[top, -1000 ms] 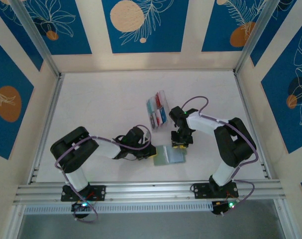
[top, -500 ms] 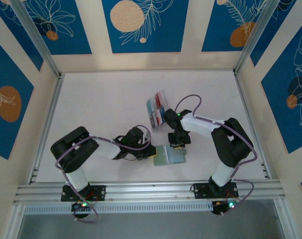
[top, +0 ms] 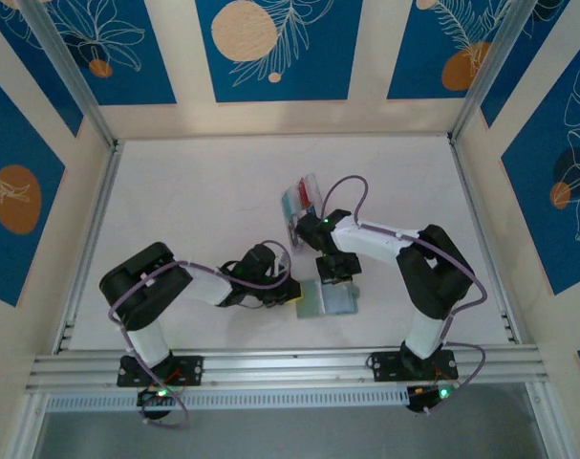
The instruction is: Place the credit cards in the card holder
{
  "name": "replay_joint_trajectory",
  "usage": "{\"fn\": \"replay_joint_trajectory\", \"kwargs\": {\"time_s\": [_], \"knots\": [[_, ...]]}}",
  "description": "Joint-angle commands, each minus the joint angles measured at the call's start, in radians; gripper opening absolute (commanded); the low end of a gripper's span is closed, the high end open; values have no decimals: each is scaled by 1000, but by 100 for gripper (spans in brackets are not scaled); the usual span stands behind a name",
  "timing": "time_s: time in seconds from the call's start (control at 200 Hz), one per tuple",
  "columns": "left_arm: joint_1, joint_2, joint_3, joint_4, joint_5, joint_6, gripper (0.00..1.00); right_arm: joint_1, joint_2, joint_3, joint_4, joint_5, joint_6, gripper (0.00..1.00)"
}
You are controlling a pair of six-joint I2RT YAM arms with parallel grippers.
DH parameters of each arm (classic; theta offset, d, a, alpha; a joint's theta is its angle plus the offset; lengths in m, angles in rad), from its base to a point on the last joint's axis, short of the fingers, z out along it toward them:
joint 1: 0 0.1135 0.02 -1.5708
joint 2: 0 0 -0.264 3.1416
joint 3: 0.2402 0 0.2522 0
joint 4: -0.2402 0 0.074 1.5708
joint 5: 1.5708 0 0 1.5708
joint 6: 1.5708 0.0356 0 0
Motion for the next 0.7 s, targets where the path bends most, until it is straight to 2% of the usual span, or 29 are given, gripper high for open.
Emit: {"fn": "replay_joint_trajectory", "kwargs": {"time_s": [0.0,0.065,0.125,0.385,0.45,0.52,0.635,0.695], "knots": [[-19,90,-50,-179,-48,12,5,15,16,35,-72,53,26,6],[-19,90,-50,-179,-48,12,5,31,11,50,-85,51,22,0],[-19,93,-49,-178,-48,12,5,42,7,70,-91,24,16,0],[-19,97,-45,-172,-42,15,5,10,-66,53,61,-335,-14,0],[-19,95,-43,-173,-40,16,5,5,-68,34,109,-409,-7,6],[-19,91,-44,-173,-42,17,5,-3,-74,8,170,-484,9,25],[-19,83,-46,-178,-42,15,5,-10,-80,-23,209,-509,34,33],[-19,77,-44,-181,-43,14,5,-11,-75,-34,210,-493,39,34]]}}
